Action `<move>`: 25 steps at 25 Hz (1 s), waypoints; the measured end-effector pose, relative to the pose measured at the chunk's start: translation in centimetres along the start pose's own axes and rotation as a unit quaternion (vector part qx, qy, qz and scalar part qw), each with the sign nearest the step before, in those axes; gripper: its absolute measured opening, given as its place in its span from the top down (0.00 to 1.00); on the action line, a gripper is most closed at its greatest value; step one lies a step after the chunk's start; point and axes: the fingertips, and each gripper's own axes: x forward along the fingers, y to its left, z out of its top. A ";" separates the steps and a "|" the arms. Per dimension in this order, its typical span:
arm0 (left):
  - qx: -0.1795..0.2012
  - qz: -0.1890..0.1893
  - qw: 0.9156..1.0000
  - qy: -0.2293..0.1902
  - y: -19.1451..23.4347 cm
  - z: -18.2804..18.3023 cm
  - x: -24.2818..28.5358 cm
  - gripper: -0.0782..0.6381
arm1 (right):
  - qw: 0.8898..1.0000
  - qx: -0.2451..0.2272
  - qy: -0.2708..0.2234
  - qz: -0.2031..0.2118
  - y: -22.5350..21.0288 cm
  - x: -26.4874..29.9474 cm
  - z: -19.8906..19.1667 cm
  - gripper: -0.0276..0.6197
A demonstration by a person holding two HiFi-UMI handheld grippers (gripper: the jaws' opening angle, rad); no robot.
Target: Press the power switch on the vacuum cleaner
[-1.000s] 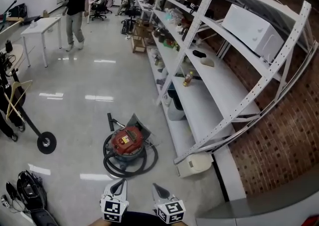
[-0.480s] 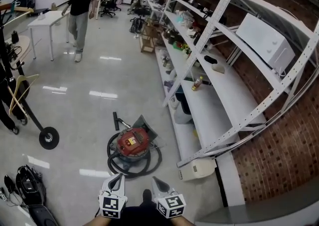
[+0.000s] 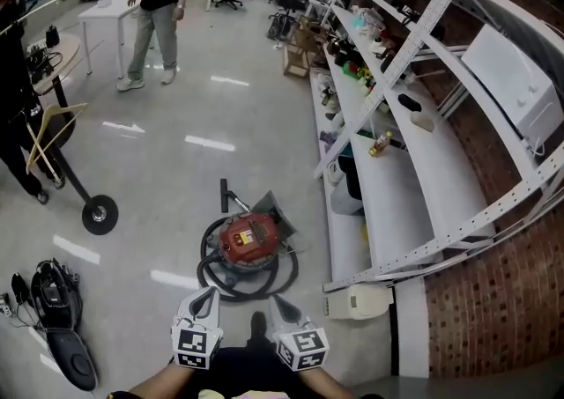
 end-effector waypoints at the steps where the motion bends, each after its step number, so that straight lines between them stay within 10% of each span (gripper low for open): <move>1: 0.000 0.007 1.000 0.000 0.0 0.2 0.6 0.87 | 1.000 -0.001 0.001 0.006 -0.6 0.5 0.1 0.97; 25: -0.012 0.142 0.989 0.038 -5.0 1.9 12.4 0.87 | 0.986 -0.030 0.045 0.155 -14.2 8.4 2.2 0.97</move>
